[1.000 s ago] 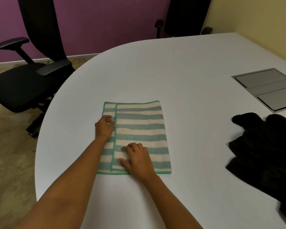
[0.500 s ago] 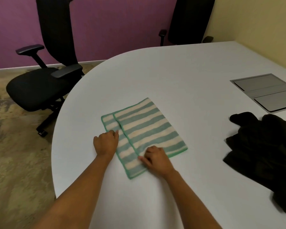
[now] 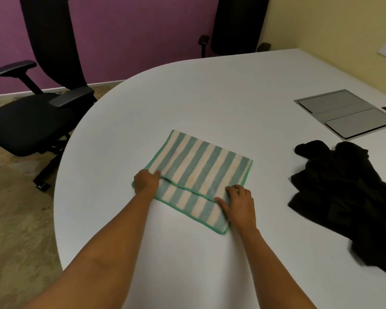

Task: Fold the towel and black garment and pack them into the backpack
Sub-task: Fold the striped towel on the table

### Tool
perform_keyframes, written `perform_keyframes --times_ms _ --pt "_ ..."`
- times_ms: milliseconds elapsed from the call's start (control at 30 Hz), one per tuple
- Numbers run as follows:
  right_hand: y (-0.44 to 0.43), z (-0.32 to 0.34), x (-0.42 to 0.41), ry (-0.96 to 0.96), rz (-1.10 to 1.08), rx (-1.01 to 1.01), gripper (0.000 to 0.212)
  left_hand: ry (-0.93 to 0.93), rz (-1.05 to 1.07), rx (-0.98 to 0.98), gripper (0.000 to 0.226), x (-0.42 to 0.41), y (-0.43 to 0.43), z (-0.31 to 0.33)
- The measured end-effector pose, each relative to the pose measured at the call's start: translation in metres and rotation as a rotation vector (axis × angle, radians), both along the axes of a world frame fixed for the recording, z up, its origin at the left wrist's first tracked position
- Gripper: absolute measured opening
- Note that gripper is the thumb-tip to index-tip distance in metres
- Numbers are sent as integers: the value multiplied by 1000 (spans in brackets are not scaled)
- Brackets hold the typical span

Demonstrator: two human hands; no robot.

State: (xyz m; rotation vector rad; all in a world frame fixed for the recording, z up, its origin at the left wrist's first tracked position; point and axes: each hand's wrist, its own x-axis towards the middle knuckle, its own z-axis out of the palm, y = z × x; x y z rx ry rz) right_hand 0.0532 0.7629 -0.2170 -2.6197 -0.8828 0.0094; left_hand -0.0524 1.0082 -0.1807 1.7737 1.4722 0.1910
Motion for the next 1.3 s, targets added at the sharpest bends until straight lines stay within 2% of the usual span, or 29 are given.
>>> perform_keyframes --times_ms 67,133,200,267,333,467,567,667,767,933,1033,1167,1233,1300 --pt "0 -2 -3 -72 78 43 73 -37 53 -54 48 6 7 0" --pt "1 -3 -6 -163 135 32 67 -126 156 -118 51 11 15 -1" --pt "2 -4 -5 -212 147 -3 52 -238 315 -249 60 15 23 -5" --pt "5 -4 -4 -242 142 -13 33 -327 440 -341 59 18 30 -11" --pt "8 -3 -4 -269 129 14 19 -388 471 -309 49 23 35 -15" --pt "14 11 1 -219 73 154 21 -478 451 -168 26 27 41 -5" --pt "13 31 8 -183 71 278 19 -541 436 -123 23 23 46 8" --pt "5 51 5 -312 188 324 18 -581 425 -69 25 13 46 22" --pt "-4 56 -6 -373 339 279 23 -529 392 17 27 -3 43 23" --pt "-19 29 -31 -293 482 140 30 -299 283 81 31 -38 23 7" --pt "-30 7 -49 -210 538 92 30 -223 194 84 30 -53 18 -5" --pt "-41 -6 -62 -162 516 41 28 -132 65 153 36 -62 19 -17" --pt "-37 -1 -61 -200 469 73 39 -71 -16 310 43 -59 16 -20" --pt "-24 7 -57 -211 332 144 43 -75 -136 478 44 -52 12 -21"
